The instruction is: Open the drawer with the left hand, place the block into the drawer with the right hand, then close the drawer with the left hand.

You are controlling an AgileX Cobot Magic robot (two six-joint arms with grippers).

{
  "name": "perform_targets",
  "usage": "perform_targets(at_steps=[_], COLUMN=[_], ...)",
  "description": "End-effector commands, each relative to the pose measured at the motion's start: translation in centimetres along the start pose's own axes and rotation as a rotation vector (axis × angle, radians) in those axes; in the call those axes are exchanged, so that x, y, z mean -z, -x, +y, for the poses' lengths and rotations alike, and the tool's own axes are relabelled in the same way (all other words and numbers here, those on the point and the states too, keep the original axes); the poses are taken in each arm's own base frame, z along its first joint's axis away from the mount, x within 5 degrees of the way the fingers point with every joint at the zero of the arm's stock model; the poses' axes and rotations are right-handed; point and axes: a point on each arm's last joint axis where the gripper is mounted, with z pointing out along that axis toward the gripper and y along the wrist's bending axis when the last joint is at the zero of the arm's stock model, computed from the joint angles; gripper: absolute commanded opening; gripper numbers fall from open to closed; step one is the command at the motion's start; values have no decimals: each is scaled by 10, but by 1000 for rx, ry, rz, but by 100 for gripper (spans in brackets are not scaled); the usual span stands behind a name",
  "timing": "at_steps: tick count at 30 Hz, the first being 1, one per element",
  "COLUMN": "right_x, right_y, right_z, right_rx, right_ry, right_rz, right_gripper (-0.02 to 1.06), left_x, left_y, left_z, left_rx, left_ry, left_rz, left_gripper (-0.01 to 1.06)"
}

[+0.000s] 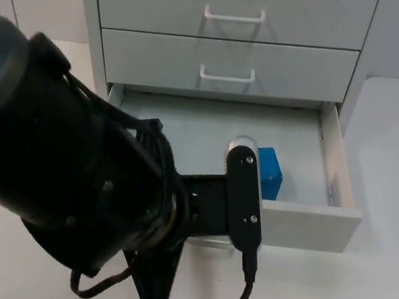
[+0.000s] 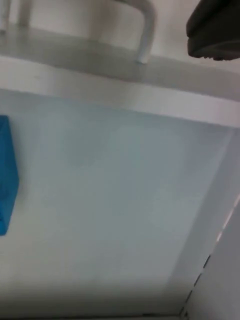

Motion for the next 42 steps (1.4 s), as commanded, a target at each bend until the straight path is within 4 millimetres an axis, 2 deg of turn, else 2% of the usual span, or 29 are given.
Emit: perform_targets(at_steps=[1, 6, 9, 16, 20, 33, 42], right_x=[2, 2, 2, 2, 2, 2, 2], right_y=[2, 2, 2, 3, 3, 3, 2], right_z=[-1, -1, -1, -1, -1, -1, -1], right_rx=[0, 0, 0, 0, 0, -5, -5], right_ry=[-5, -5, -6, -6, -6, -4, -4], right_rz=[-23, -30, -33, -36, -38, -34, -32], right_gripper=[76, 76, 76, 76, 76, 76, 76], left_x=[-4, -10, -13, -22, -32, -34, -38], left_y=[0, 1, -1, 7, 8, 14, 7], left_z=[-2, 1, 2, 7, 18, 38, 47], left_rx=[-5, -8, 49, 53, 83, 124, 145], left_ry=[27, 106, 134, 191, 228, 296, 311], left_rz=[-9, -17, -2, 16, 40, 40, 65], left_gripper=[0, 0, 0, 0, 0, 0, 0])
